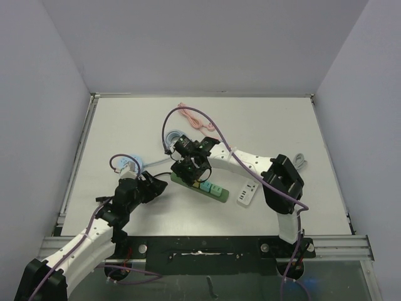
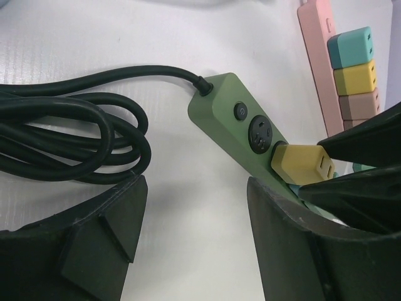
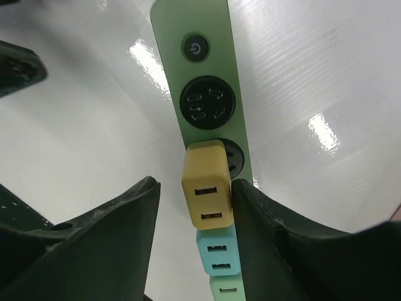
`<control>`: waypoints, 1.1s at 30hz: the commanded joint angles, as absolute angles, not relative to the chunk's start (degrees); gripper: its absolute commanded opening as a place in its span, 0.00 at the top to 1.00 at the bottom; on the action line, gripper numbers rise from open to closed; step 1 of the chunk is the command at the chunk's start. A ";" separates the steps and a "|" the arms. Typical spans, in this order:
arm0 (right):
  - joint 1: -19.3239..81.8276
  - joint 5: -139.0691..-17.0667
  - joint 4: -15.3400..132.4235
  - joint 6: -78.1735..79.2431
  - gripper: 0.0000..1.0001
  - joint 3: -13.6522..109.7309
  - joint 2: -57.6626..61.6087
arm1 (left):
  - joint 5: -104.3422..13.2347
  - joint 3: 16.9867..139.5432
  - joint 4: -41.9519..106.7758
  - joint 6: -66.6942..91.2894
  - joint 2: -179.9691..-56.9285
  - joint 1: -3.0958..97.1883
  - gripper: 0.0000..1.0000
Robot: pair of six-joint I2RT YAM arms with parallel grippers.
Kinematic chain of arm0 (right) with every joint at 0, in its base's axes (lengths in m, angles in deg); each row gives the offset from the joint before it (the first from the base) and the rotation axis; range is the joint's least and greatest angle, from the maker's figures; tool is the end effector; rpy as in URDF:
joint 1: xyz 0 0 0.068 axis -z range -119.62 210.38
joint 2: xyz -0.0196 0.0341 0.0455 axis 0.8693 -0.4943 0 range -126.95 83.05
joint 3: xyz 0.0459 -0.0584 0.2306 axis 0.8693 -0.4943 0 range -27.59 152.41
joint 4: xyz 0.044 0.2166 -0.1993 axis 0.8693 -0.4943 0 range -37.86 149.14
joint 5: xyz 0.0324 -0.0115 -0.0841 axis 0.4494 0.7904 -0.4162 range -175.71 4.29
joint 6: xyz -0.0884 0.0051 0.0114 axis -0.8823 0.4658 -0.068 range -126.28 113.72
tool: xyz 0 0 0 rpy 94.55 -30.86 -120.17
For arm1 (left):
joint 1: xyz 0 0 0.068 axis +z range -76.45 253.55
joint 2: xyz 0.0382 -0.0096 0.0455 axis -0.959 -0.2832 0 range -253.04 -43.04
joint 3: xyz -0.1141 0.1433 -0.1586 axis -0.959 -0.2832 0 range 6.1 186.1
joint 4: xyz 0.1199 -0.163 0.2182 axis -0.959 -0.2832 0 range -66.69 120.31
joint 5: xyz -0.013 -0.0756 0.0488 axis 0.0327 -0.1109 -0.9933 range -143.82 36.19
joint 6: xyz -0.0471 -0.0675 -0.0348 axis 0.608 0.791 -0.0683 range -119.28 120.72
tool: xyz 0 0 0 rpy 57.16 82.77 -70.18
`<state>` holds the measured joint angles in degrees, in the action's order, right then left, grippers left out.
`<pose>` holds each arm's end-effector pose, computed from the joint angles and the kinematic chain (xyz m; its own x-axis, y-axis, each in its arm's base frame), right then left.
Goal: Insert the plug
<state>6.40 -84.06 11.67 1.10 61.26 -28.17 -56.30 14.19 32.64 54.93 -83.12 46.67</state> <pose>0.2579 0.3587 0.1336 -0.6521 -0.6784 -0.3384 -0.7366 0.6726 0.0710 0.2225 -0.1089 0.0879 -0.5972 -0.6059 -0.5256 -0.1135 0.7125 -0.6925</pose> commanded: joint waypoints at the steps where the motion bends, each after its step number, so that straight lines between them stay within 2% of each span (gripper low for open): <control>1: 7.34 -81.47 8.00 0.14 0.51 66.42 -26.71 | -55.76 16.38 32.99 53.55 -82.16 47.34 0.36; 11: 7.73 -81.55 5.46 -1.77 0.58 65.25 -27.59 | -54.89 16.04 33.51 53.88 -83.09 47.53 0.36; 12: 7.73 -81.93 5.44 -1.71 0.63 65.15 -27.89 | -54.71 15.95 33.62 53.99 -83.23 47.53 0.36; 16: 7.57 -83.20 5.44 -2.14 0.72 64.37 -29.24 | -54.28 15.51 34.06 54.15 -83.54 47.62 0.36; 18: 7.23 -83.80 6.09 -1.89 0.84 62.91 -29.97 | -54.13 15.63 33.89 54.20 -83.40 47.62 0.36; 22: 6.63 -84.67 7.48 -0.14 1.00 58.15 -31.72 | -55.43 16.35 31.65 54.73 -82.19 48.00 0.36; 33: 7.63 -77.25 17.26 -0.15 1.00 44.26 -36.23 | -56.79 17.96 28.77 53.28 -80.78 49.60 0.36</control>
